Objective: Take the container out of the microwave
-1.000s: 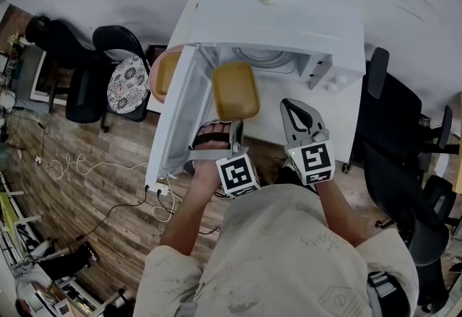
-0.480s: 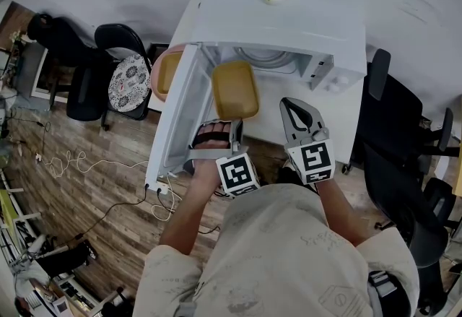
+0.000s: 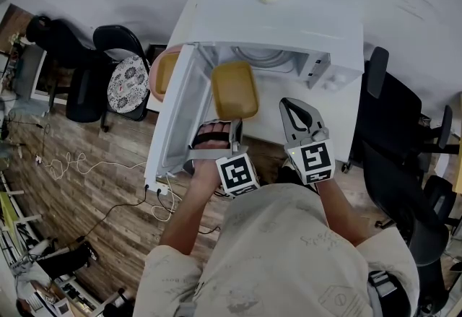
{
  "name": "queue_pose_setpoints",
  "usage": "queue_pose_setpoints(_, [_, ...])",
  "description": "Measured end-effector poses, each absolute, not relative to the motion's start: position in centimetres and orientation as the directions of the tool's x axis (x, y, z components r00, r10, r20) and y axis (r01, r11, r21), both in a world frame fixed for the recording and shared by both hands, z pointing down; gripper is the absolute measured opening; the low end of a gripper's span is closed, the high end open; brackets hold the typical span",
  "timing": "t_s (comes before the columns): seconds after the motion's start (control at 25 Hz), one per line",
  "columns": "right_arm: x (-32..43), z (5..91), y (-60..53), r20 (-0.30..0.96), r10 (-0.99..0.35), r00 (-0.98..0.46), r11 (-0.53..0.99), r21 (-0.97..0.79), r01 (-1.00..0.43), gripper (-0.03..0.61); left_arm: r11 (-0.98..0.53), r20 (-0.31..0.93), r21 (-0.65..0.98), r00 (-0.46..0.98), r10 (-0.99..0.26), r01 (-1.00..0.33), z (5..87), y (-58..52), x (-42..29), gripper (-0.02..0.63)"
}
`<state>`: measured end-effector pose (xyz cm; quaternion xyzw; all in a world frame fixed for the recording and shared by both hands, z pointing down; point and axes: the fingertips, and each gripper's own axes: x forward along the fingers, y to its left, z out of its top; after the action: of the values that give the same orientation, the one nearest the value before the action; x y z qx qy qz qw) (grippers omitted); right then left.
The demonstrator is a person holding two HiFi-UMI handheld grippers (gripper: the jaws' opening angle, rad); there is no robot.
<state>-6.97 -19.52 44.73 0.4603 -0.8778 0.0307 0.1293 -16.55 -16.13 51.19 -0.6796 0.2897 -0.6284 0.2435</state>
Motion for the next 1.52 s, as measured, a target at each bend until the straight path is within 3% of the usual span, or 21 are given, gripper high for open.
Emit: queue_pose_setpoints(1.52, [-6.25,44.69,-19.48,0.249,-0.812,-0.528,0.557,0.057,-0.829,0.014,-0.717,0.716,-0.693,0.047,-0.696,-0.068,50.79,-16.06,-15.9,0.025])
